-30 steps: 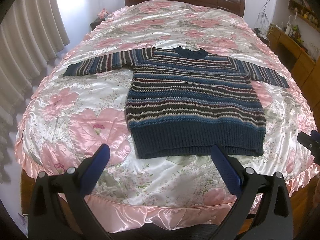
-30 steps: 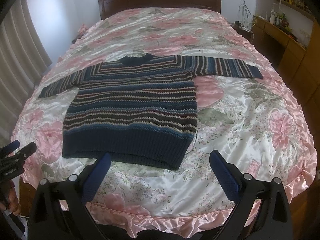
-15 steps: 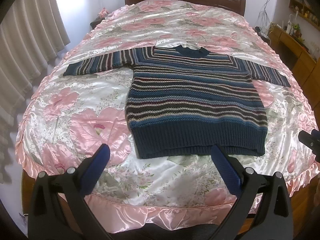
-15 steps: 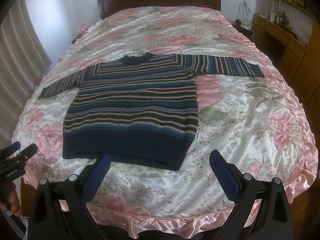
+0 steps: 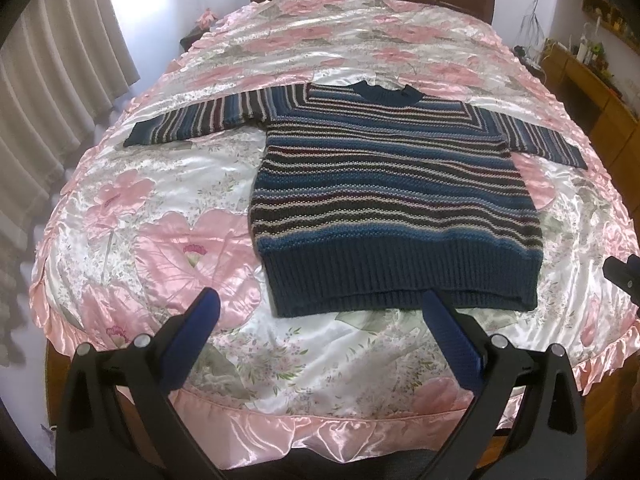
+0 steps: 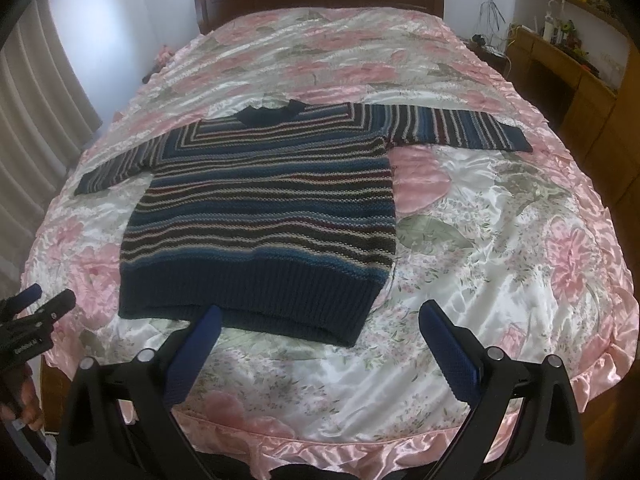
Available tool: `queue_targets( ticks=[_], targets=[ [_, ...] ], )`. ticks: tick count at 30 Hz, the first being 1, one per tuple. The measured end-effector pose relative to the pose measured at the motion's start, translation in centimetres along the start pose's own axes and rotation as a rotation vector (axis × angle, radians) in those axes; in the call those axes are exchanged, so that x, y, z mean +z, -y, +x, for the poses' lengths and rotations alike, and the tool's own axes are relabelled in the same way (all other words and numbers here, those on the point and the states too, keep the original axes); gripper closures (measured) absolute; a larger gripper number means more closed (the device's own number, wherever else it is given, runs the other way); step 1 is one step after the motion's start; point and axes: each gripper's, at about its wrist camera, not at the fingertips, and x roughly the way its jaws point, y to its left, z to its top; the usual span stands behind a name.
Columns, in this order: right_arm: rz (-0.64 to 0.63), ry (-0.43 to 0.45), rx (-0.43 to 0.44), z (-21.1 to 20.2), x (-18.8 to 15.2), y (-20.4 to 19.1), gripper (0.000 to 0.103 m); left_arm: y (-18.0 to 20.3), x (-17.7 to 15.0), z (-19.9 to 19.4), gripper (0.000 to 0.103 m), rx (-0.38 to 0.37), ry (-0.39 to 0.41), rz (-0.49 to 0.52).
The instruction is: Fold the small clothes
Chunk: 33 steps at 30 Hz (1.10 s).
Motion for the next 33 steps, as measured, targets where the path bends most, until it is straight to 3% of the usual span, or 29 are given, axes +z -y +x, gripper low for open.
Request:
queue_targets(
  ticks=[2,5,12,16,21,26,33],
  targets=[
    [0.020,-0.050,0.012,0.9,0.9,1.3,0.004,0.3,0.8,0.5,0.003,0.004,-0.006,0.003],
    [0.040,-0.030,0.012,2.1,3.3,4.4,0.004,1.6,3.1,1.6,0.003,0.018,0.002,0.012],
    [0.181,0.008,-0.090,6.7,12.9,17.6,0.004,6.7,10.3,6.0,0.003,0.021,0.034,0.021],
    [0.268,-0.007,-0.111,10.8,18.5,25.9,0.004,11.3,15.3,9.9,0.003,0.003,0.045,0.004],
    [0.278,-0.046,-0.180,15.9,24.2,34.0,0.004,18.8,21.3,16.4,0.003,-0.023,0.047,0.005],
    [0.315,-0.093,-0.127,21.4,27.1,39.6,0.004,24.7,25.7,22.1,0.003,-0.063,0.020,-0.004],
    [0.403,-0.102,-0.092,26.1,28.7,45.6,0.005,29.8,28.4,27.2,0.003,-0.054,0.007,-0.004]
  ],
)
